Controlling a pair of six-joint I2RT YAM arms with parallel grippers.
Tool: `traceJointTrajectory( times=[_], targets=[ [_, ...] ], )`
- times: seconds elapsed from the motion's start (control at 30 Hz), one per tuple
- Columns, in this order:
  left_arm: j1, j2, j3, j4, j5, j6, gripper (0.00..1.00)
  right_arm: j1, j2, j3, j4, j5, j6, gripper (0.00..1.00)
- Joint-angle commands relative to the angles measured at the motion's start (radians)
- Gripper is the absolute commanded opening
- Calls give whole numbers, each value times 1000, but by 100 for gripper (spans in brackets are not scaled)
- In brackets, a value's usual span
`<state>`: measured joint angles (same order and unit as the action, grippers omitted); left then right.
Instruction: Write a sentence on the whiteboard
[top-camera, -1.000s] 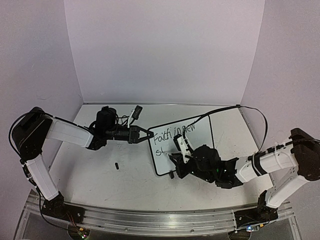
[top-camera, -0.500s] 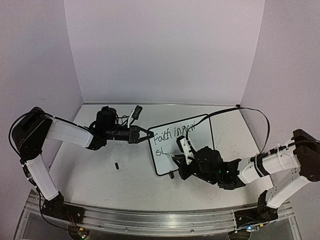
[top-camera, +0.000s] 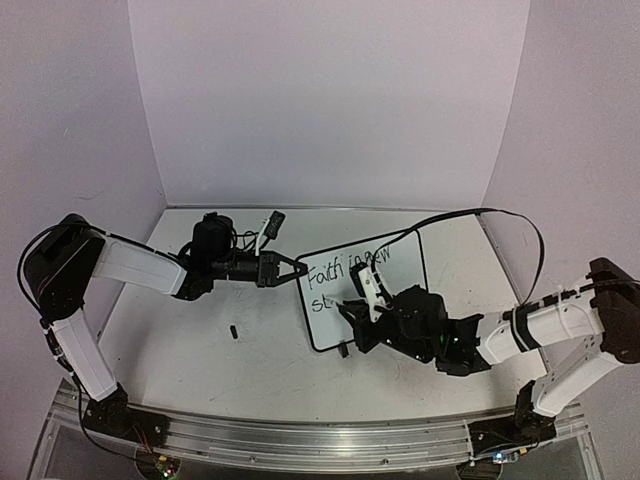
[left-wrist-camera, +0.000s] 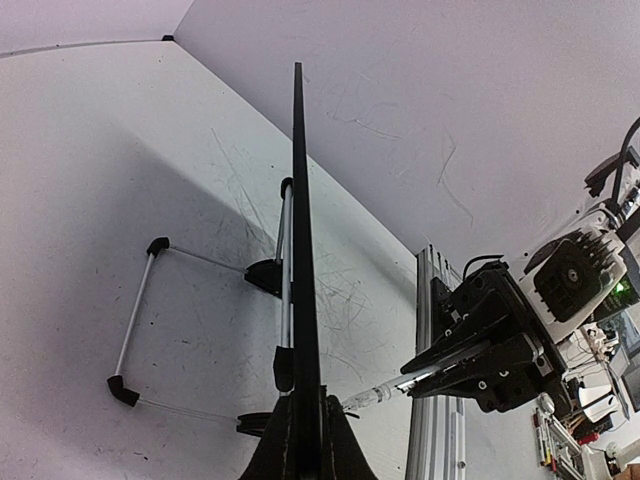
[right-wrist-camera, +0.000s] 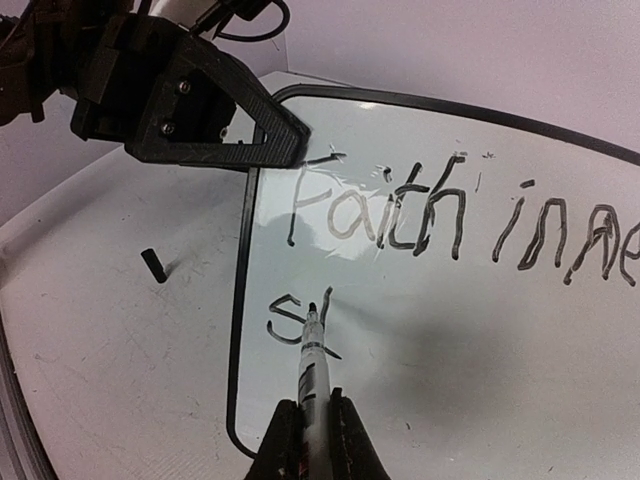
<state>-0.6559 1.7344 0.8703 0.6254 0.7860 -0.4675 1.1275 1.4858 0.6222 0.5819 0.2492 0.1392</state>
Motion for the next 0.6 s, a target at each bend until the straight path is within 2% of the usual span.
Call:
traceJointTrajectory(
  times=[0.0, 0.57],
  targets=[
    [-37, -12, 31, -22, 94, -2, 0, 1, 19, 46, 25, 6, -13, 0],
    [-38, -18, 28, -21, 94, -2, 0, 0, 69, 73, -20, 84, 8, 0]
  ],
)
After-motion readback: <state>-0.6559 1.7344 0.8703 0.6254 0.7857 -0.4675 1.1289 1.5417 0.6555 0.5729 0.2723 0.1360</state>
